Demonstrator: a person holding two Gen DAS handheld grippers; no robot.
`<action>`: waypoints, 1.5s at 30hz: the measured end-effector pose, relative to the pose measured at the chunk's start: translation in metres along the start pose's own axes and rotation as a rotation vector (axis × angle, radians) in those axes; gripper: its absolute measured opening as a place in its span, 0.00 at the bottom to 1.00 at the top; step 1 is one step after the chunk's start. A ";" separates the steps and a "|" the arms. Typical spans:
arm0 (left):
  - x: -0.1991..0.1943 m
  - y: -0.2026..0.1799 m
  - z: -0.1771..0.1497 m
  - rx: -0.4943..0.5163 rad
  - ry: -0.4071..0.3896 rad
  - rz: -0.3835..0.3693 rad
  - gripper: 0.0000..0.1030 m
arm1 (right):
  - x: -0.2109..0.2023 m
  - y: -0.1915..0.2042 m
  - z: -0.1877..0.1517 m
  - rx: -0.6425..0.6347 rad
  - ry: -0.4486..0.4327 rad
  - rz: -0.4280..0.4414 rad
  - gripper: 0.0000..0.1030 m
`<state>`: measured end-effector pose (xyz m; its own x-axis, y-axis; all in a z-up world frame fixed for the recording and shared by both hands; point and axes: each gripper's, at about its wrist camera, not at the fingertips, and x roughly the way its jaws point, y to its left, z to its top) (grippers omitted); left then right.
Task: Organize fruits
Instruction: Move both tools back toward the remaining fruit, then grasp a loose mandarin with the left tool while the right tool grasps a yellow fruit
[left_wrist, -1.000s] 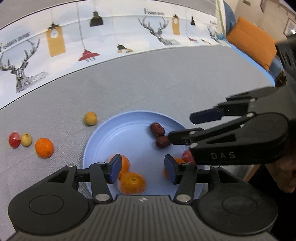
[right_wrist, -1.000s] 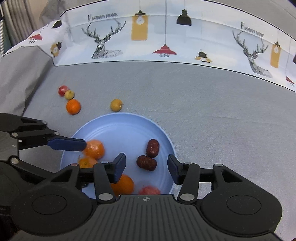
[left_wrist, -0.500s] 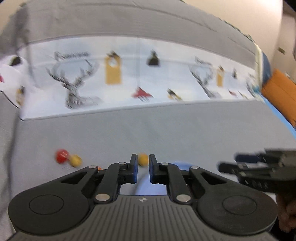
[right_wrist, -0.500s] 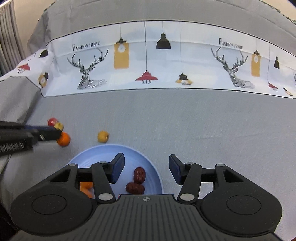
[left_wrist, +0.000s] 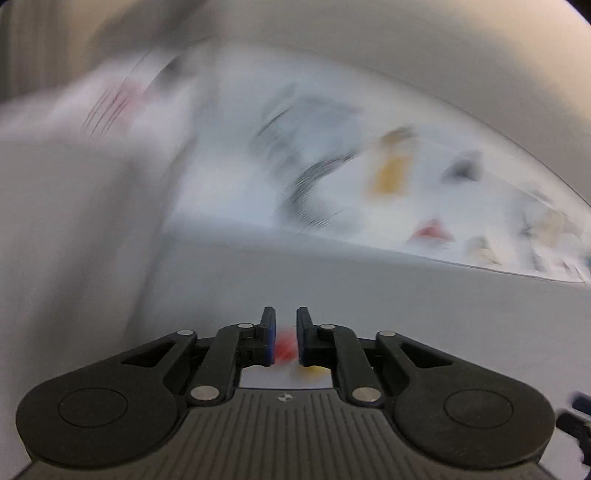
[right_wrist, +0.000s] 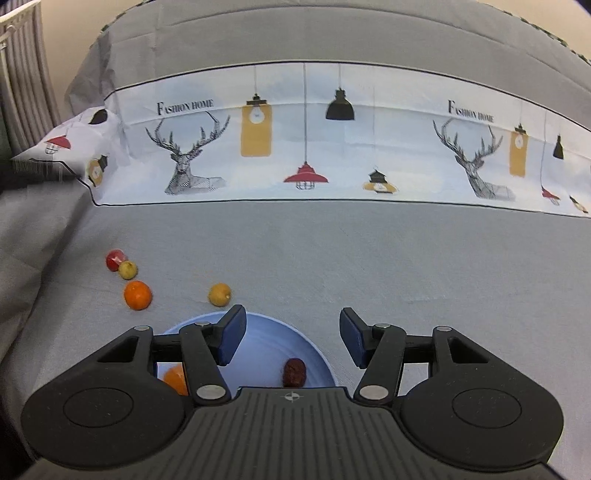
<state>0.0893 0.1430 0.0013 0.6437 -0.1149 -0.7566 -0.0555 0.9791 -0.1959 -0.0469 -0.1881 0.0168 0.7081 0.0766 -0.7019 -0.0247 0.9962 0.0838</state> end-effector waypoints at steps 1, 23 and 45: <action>0.004 0.013 0.002 -0.089 0.028 -0.040 0.11 | -0.001 0.002 0.002 0.000 -0.008 0.009 0.57; 0.058 -0.023 -0.012 -0.045 0.212 -0.115 0.31 | 0.127 0.065 0.041 -0.055 0.209 0.130 0.48; 0.076 -0.071 -0.049 0.268 0.337 -0.091 0.37 | 0.172 0.073 0.037 -0.062 0.299 0.077 0.26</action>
<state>0.1048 0.0562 -0.0728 0.3490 -0.2076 -0.9138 0.2189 0.9662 -0.1359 0.0995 -0.1042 -0.0716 0.4635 0.1519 -0.8730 -0.1199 0.9869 0.1080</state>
